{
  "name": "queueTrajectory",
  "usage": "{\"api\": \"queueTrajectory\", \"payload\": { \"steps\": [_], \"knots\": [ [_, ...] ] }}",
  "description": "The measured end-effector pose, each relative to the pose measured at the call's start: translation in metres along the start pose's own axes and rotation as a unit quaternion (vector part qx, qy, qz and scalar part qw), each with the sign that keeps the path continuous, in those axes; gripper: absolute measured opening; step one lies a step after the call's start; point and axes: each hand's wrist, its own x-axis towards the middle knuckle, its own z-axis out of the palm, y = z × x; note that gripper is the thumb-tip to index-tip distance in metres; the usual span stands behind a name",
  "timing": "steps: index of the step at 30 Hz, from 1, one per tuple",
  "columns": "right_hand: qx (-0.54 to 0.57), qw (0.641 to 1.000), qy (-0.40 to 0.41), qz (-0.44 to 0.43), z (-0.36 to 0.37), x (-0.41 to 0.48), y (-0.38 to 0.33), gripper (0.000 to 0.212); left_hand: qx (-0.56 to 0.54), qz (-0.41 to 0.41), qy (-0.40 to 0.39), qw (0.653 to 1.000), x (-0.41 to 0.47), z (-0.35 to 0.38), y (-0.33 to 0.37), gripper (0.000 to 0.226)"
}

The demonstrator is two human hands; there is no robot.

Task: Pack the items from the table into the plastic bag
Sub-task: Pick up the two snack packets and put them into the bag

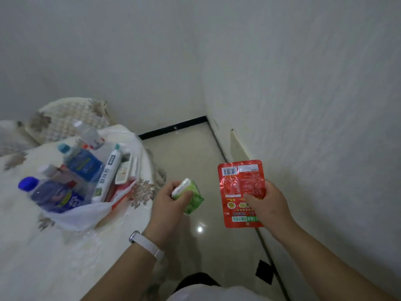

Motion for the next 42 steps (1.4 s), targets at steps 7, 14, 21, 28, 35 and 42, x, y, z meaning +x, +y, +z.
{"api": "queueTrajectory", "payload": {
  "steps": [7, 14, 21, 28, 35, 42],
  "knots": [
    [-0.059, 0.99, -0.126, -0.022, 0.086, 0.086, -0.047, 0.02, -0.059, -0.068, 0.134, 0.987, 0.071, -0.061, -0.029, 0.016],
    [-0.157, 0.968, -0.185, -0.064, 0.171, 0.165, -0.118, 0.021, -0.112, -0.095, 0.207, 0.967, 0.163, -0.124, -0.058, 0.01],
    [-0.207, 0.933, -0.259, -0.14, 0.273, 0.21, -0.177, 0.023, -0.136, -0.097, 0.308, 0.936, 0.201, -0.19, -0.075, 0.006],
    [-0.244, 0.886, -0.343, -0.196, 0.356, 0.233, -0.196, 0.016, -0.038, -0.094, 0.448, 0.888, 0.199, -0.216, -0.093, 0.022],
    [-0.218, 0.855, -0.421, -0.211, 0.426, 0.267, -0.207, 0.022, -0.004, -0.136, 0.529, 0.838, 0.213, -0.212, -0.098, 0.014],
    [-0.224, 0.782, -0.556, -0.168, 0.469, 0.296, -0.182, 0.025, 0.029, -0.225, 0.605, 0.763, 0.237, -0.181, -0.118, 0.024]
  ]
}}
